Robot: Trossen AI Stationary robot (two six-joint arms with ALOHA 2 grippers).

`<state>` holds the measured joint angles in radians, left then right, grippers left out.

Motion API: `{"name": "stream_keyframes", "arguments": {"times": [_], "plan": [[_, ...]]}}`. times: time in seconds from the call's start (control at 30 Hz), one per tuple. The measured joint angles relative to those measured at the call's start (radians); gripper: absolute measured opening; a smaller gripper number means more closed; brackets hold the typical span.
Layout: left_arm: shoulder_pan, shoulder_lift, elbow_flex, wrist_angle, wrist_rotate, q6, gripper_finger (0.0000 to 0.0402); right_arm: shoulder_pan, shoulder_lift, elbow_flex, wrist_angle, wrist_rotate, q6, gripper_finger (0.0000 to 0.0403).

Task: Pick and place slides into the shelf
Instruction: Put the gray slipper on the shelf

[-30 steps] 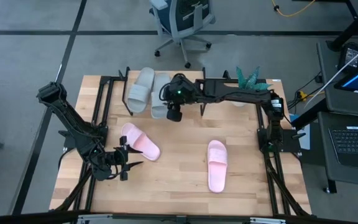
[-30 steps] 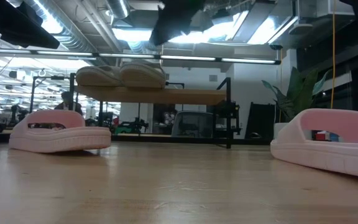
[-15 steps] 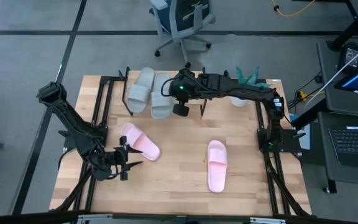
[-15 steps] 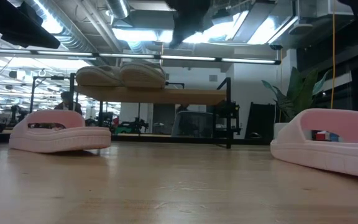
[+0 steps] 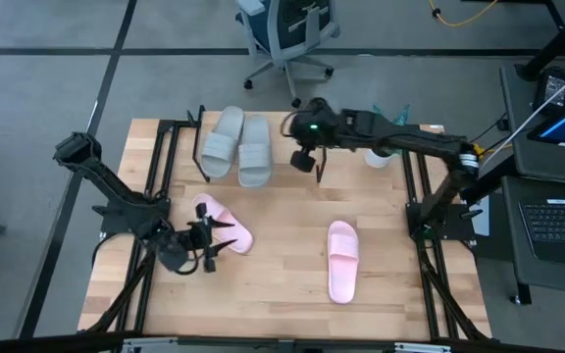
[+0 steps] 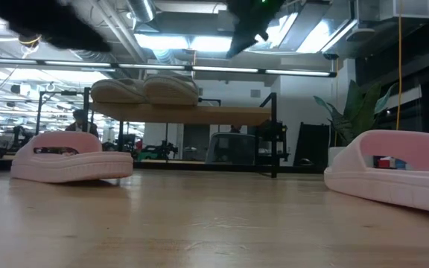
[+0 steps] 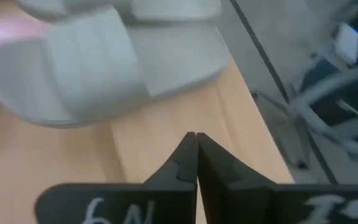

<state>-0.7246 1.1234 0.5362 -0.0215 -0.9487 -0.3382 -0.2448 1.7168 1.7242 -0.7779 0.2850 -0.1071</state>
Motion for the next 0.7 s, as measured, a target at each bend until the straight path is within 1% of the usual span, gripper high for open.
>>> {"name": "stream_keyframes", "arguments": {"times": [0.13, 0.23, 0.37, 0.47, 0.53, 0.6, 0.67, 0.7], "plan": [[0.095, -0.054, 0.0, 0.158, 0.115, 0.247, 0.0185, -0.001, -0.158, -0.165, 0.136, -0.061, -0.02, 0.0006], [0.182, -0.125, 0.0, 0.206, 0.234, 0.349, 0.0185, -0.004, -0.278, -0.326, 0.276, -0.104, -0.041, 0.0004], [0.299, -0.208, 0.001, 0.201, 0.343, 0.374, 0.0185, -0.006, -0.399, -0.539, 0.49, -0.188, -0.086, 0.0004], [0.381, -0.225, 0.001, 0.199, 0.457, 0.375, 0.0185, -0.01, -0.453, -0.666, 0.645, -0.258, -0.112, 0.0004], [0.434, -0.212, 0.001, 0.2, 0.577, 0.365, 0.0185, -0.022, -0.467, -0.728, 0.723, -0.294, -0.125, 0.0003], [0.488, -0.174, 0.001, 0.203, 0.693, 0.346, 0.0185, -0.044, -0.471, -0.773, 0.776, -0.332, -0.138, 0.0002], [0.532, -0.137, 0.001, 0.211, 0.748, 0.322, 0.0185, -0.068, -0.471, -0.802, 0.826, -0.379, -0.133, 0.0003], [0.55, -0.119, 0.001, 0.225, 0.759, 0.319, 0.0185, -0.079, -0.472, -0.811, 0.838, -0.406, -0.13, 0.0003]]}}
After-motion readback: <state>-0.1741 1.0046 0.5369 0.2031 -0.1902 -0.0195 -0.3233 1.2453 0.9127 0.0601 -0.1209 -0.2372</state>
